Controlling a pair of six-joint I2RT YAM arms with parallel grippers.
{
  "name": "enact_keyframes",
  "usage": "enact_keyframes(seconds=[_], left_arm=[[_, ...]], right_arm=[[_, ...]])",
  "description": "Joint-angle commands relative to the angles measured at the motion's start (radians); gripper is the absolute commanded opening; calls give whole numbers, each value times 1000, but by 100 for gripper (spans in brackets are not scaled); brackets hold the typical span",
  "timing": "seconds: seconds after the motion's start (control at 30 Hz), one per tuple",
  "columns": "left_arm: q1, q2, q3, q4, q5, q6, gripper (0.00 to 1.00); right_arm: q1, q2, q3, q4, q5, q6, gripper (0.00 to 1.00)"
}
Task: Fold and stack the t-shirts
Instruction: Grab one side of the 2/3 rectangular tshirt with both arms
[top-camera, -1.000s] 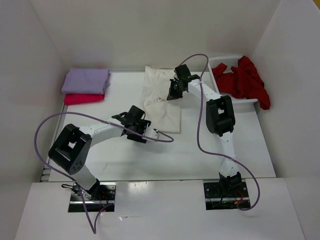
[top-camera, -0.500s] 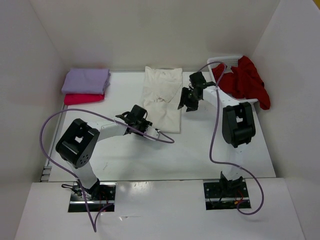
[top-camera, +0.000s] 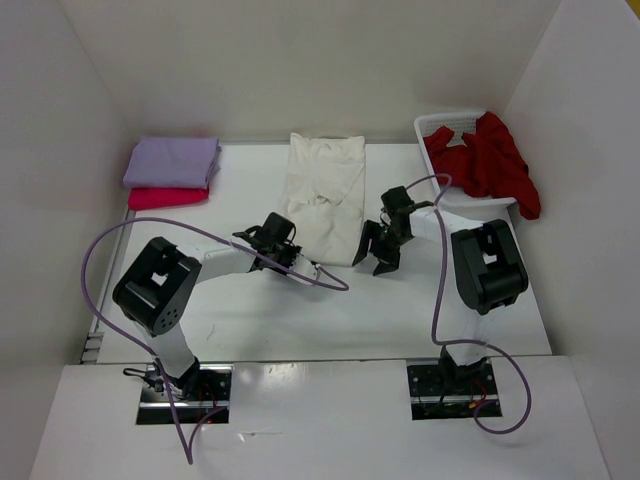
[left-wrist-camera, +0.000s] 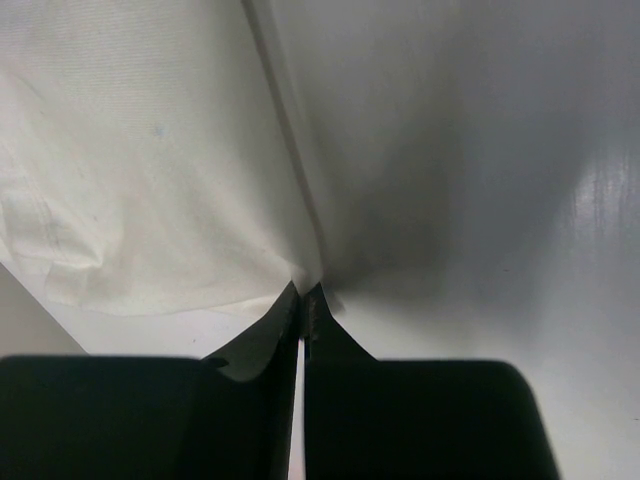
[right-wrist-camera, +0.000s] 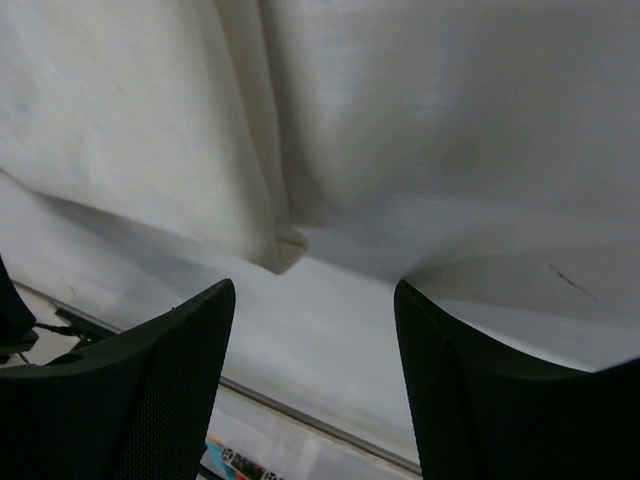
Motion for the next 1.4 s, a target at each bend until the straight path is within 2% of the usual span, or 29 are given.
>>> enact_keyframes(seconds=[0.0, 0.17, 0.2, 0.3, 0.33, 0.4, 0.47, 0.53, 0.67, 0.83, 0.97, 1.13, 1.37], left_arm=[[-8, 1, -4, 7, 45, -26, 2], [-8, -8, -4, 7, 45, -35, 2], [-8, -8, -4, 7, 45, -35, 5], [-8, -8, -4, 7, 45, -35, 9], [-8, -17, -4, 7, 45, -35, 9], [-8, -17, -4, -2, 45, -35, 8], [-8, -17, -4, -21, 54, -35, 4], [-17, -36, 5, -58, 63, -35, 0], [-60, -86, -14, -116, 10, -70, 0], [-133, -194, -14, -323, -1, -222, 0], [-195, -290, -14, -478, 9, -259, 0], [-226, -405, 57, -728, 29, -294, 0], [-236, -476, 256, -1063, 192, -365, 0]], right_arm=[[10, 41, 31, 106, -51, 23, 70], [10, 87, 43, 124, -72, 23, 62], [10, 98, 43, 124, -72, 32, 60], [10, 124, 55, 138, -81, 32, 48], [10, 135, 55, 138, -91, 32, 36], [10, 144, 65, 138, -91, 32, 20], [1, 129, 52, 138, -91, 43, 0], [-22, 100, 43, 138, -82, 43, 0], [-22, 22, 26, 72, -72, 23, 0], [3, -126, -76, 15, -86, 23, 0], [33, -264, -142, -74, -97, 12, 0], [139, -453, -187, -210, -106, 29, 0], [354, -585, -187, -278, -129, 179, 0]])
